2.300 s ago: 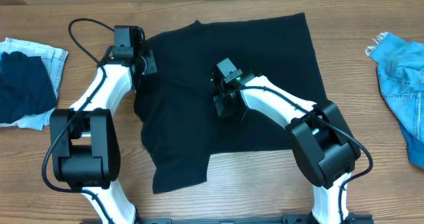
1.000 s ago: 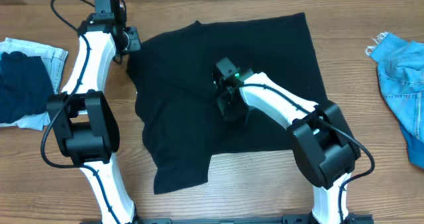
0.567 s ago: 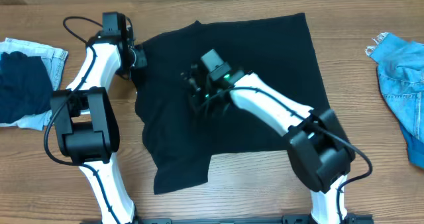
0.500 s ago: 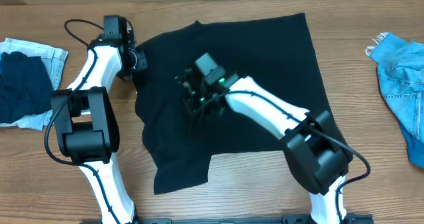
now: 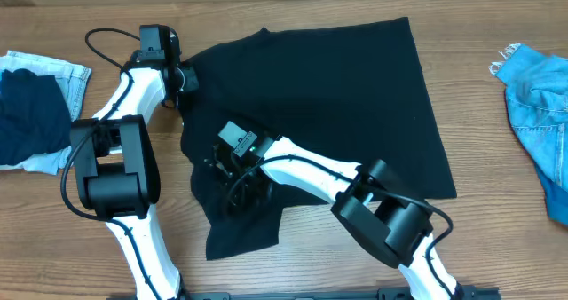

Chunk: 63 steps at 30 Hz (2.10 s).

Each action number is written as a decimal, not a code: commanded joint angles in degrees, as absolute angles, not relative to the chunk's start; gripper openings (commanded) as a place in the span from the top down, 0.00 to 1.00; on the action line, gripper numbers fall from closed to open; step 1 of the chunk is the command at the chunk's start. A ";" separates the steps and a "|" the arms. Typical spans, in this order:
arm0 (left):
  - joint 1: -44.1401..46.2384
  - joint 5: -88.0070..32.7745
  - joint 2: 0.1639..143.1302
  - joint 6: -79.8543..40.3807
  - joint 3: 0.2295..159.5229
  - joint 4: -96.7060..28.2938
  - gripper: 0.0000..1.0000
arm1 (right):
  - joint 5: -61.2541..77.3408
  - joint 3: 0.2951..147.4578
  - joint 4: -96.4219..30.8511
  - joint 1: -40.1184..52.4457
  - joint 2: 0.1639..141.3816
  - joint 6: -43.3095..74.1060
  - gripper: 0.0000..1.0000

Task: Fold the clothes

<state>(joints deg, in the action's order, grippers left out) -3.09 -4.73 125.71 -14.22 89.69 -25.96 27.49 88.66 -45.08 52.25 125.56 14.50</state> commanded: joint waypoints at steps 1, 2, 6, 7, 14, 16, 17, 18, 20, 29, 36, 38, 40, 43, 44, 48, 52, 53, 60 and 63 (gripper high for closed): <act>-3.33 -1.50 125.51 -15.20 89.45 -25.21 0.93 | 29.98 89.17 -50.24 52.23 126.76 16.82 0.96; -3.42 -1.43 125.51 -15.20 89.45 -25.02 0.92 | 30.87 89.54 -52.60 52.10 126.67 16.82 0.96; -4.12 -1.30 125.51 -15.22 89.45 -23.40 0.92 | 36.86 90.24 -64.51 50.92 126.67 16.97 0.96; -4.27 -1.23 125.51 -15.20 89.45 -23.07 0.92 | 35.53 90.26 -67.09 50.92 126.67 16.95 0.96; -5.89 -2.87 125.51 -14.98 89.52 -21.10 0.91 | 33.08 91.09 -54.39 50.81 123.37 13.02 0.96; -5.98 -3.05 125.51 -14.96 89.54 -21.67 0.91 | 30.61 92.60 -47.20 50.81 121.58 11.05 0.96; -5.98 -3.09 125.51 -14.96 89.52 -22.11 0.90 | 27.35 93.36 -44.23 50.81 120.99 11.07 0.96; -5.98 -3.07 125.51 -14.96 89.52 -22.57 0.90 | 23.55 94.04 -42.13 50.72 120.86 11.11 0.96; -5.96 -3.31 125.51 -14.94 89.52 -23.20 0.91 | 16.53 94.37 -40.07 50.09 120.88 12.25 0.96; -5.93 -4.56 125.51 -14.13 89.52 -23.55 0.91 | 12.34 94.13 -33.50 44.47 126.19 12.25 0.96; -5.93 -4.58 125.51 -13.87 89.52 -22.68 0.91 | 21.85 94.13 -36.73 44.01 131.59 21.47 0.96; -5.93 -4.54 125.51 -13.30 89.52 -21.61 0.91 | 23.46 94.13 -39.59 44.60 131.70 22.02 0.96; -5.93 -4.54 125.51 -12.88 89.52 -19.55 0.91 | 24.23 94.13 -43.48 45.56 131.70 23.00 0.96; -5.93 -4.49 125.58 -12.29 89.52 -16.29 0.90 | 26.30 94.13 -50.39 47.53 131.70 22.98 0.96; -5.93 -4.43 125.58 -12.16 89.52 -15.59 0.90 | 26.28 94.13 -52.05 48.18 131.70 22.98 0.96; -6.02 -3.90 125.58 -11.09 89.52 -14.06 0.89 | 26.87 94.17 -51.59 49.80 131.57 22.00 0.96; -6.07 -4.14 125.45 -10.20 90.30 -16.73 0.90 | 24.16 94.94 -43.81 47.83 130.30 17.08 0.96; -6.11 -4.36 125.34 -9.72 91.35 -18.65 0.90 | 22.96 95.61 -43.29 47.20 129.82 16.40 0.95; -5.93 -9.23 124.60 -5.10 105.14 -42.52 0.85 | 18.02 106.34 -48.47 36.05 123.90 14.96 0.59; -6.00 -9.21 124.57 -4.19 109.89 -48.99 0.80 | 18.04 111.20 -56.25 29.63 123.15 14.98 0.56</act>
